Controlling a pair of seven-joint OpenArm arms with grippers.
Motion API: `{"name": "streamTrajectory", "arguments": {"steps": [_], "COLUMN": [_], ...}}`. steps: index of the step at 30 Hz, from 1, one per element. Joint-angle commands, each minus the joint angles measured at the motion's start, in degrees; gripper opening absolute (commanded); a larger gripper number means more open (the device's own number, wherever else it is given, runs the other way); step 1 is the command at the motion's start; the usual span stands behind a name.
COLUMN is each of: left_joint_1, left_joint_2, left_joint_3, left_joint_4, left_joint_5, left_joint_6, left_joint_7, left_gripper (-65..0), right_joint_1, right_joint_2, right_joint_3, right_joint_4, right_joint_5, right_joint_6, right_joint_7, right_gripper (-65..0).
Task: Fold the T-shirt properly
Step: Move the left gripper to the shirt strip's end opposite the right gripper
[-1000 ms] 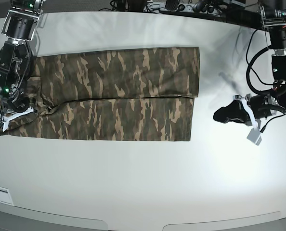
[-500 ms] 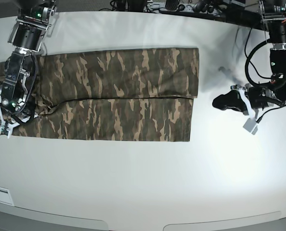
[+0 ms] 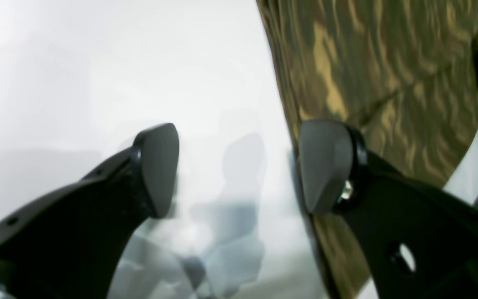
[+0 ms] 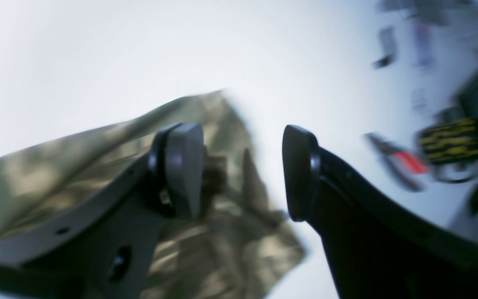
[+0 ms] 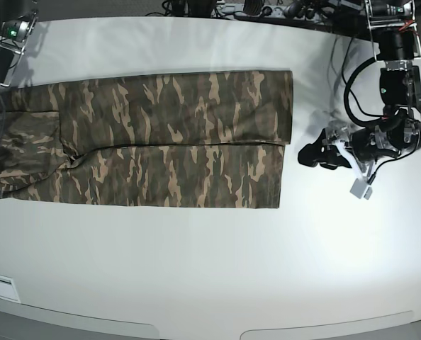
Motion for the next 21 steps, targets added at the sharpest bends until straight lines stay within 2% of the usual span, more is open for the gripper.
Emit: {"name": "streamTrajectory", "arguments": {"steps": [1,5,11,17,21], "left_joint_1": [-0.3,0.9,4.7,9.6,9.6], "left_joint_2": [0.8,4.9,9.3,12.3,14.7], "left_joint_3": [0.2,0.2,0.2,0.2,0.2], "left_joint_4": [0.3,0.4,3.5,7.8,7.8], "left_joint_5": [2.5,4.0,6.9,9.0,11.6], "left_joint_6": [1.4,2.2,3.3,4.3,5.9], "left_joint_7": [1.4,1.2,0.9,-0.5,-3.7], "left_gripper": [-18.4,-18.4,-18.4,-18.4,-18.4], "right_joint_1": [1.4,1.4,1.2,1.2,1.2], "right_joint_2": [2.2,5.1,7.4,8.1,8.1], "right_joint_3": [0.6,0.9,0.9,0.9,0.9], "right_joint_4": [1.1,1.1,1.0,1.0,1.0], "right_joint_5": [-0.3,-0.4,-0.4,-0.4,-0.4], "right_joint_6": [-0.3,-0.3,-0.2,-0.3,-0.2], "right_joint_7": [1.0,1.0,1.0,1.1,1.1], "right_gripper": [-31.8,-31.8,-31.8,-31.8,-31.8]}}
